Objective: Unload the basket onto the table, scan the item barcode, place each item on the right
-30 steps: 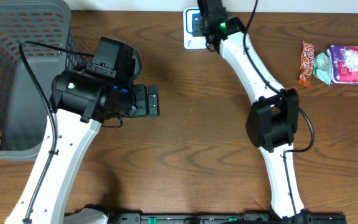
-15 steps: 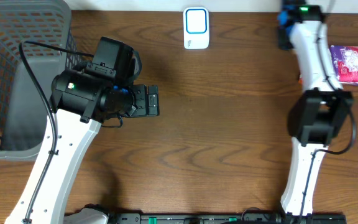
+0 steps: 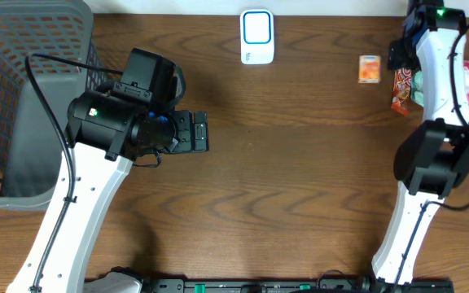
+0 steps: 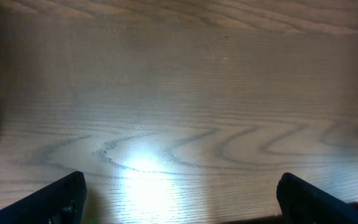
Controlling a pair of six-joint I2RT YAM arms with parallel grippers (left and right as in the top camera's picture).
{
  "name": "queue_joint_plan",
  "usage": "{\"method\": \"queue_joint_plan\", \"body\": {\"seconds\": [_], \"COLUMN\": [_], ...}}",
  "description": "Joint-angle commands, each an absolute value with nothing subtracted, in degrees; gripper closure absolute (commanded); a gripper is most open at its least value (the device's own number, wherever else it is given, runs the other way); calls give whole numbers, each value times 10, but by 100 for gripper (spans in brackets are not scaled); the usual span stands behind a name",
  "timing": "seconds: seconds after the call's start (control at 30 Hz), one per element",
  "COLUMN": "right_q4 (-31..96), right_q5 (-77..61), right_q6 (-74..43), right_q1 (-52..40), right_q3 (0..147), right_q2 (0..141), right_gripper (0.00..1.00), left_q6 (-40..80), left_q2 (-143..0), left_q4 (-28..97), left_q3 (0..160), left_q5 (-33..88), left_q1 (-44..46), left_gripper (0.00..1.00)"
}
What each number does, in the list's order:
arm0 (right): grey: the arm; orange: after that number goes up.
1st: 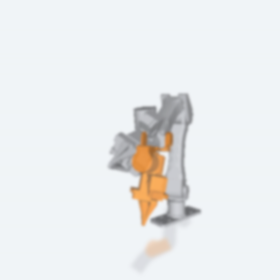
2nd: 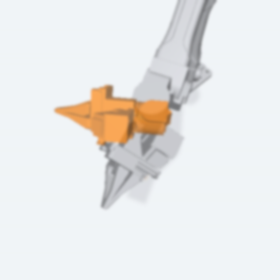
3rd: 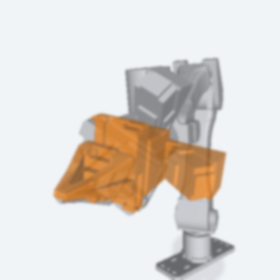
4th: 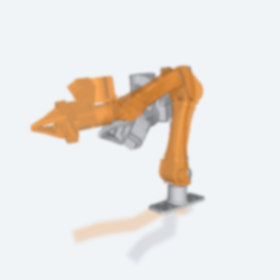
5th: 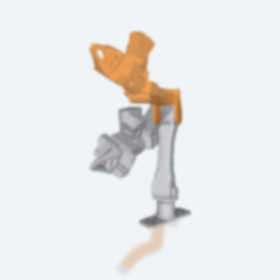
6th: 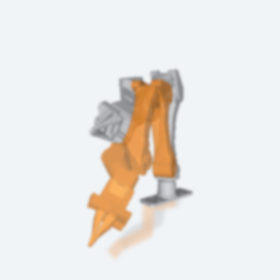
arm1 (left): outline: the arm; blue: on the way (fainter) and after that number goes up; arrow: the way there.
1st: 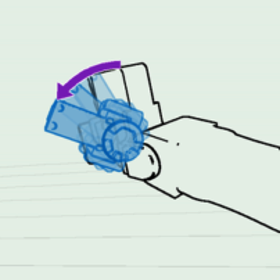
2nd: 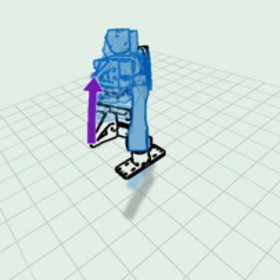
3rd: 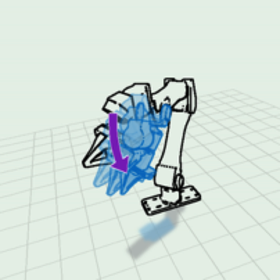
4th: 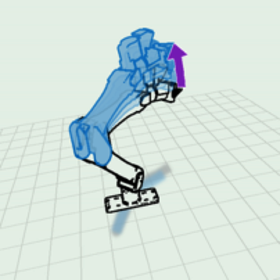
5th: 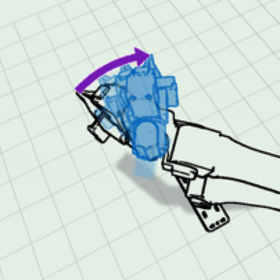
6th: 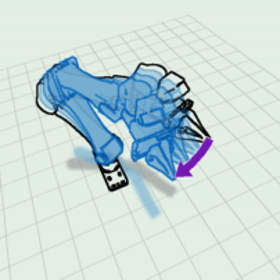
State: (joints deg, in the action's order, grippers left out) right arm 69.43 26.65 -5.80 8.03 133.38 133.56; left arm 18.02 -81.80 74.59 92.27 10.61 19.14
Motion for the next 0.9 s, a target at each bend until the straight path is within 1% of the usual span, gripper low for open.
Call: {"method": "queue_joint_plan", "body": {"seconds": [0.0,0.13,0.3,0.53,0.63,0.87], "right_q4": [702,733,802,868,855,821], "right_q5": [227,151,76,56,55,47], "right_q6": [-98,-98,-98,-124,-128,-129], "right_q1": [79,79,77,69,57,11], "right_q3": [1338,1338,1338,1306,1237,1021], "right_q2": [1241,1163,1086,986,911,722], "right_gripper": [1,1,1,1,1,1], "left_q6": [177,177,177,177,177,177], "left_q2": [-816,-816,-816,-816,-816,-816], "left_q4": [748,748,748,748,748,748], "left_q3": [925,925,925,925,925,925], "left_q5": [109,109,109,109,109,109], "left_q1": [189,189,189,189,189,189], "left_gripper": [2,2,2,2,2,2]}}
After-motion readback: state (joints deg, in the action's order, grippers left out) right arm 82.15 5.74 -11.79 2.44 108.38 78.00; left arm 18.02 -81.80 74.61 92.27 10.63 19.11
